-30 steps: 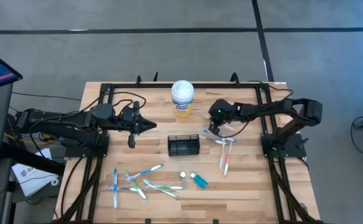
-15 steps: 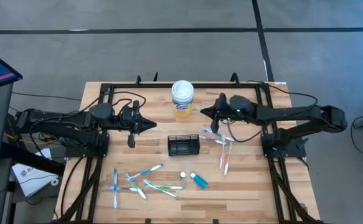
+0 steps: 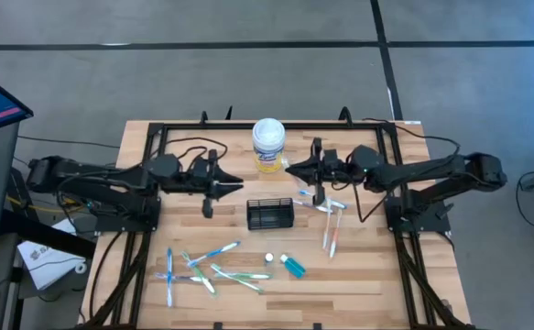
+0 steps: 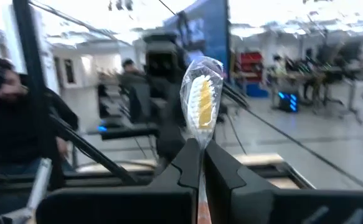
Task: Pick & Place toothbrushing station
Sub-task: Put the top orange toothbrush into the mesh organizer
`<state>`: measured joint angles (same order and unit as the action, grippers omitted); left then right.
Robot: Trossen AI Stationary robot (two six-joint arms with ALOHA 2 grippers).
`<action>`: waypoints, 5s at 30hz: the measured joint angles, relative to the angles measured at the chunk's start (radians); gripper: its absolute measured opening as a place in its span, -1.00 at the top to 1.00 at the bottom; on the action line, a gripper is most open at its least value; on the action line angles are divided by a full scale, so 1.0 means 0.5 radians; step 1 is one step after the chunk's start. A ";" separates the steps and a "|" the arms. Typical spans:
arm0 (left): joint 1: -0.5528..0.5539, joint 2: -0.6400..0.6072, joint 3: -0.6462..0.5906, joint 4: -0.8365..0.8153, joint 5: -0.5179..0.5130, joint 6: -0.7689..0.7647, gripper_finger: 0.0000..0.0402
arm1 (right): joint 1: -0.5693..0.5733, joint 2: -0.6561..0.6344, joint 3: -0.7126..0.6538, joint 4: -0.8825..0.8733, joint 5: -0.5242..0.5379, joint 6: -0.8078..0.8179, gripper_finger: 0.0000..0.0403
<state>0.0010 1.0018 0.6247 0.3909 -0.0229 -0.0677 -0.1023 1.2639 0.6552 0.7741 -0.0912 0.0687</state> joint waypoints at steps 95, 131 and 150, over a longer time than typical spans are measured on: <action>-0.016 0.570 -0.396 1.191 -0.344 0.006 0.93 | 0.094 0.424 0.191 0.262 -0.091 -0.138 0.28; -0.082 0.629 -0.491 0.954 -0.331 0.020 0.93 | 0.096 0.424 0.191 0.150 -0.087 -0.123 0.31; -0.082 0.965 -0.491 1.037 -0.391 0.011 0.91 | 0.096 0.424 0.190 0.143 -0.088 -0.123 0.32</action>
<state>-0.0399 1.4843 0.3794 0.9095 -0.2183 -0.0621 -0.0544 1.4761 0.7503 0.8455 -0.1352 0.0074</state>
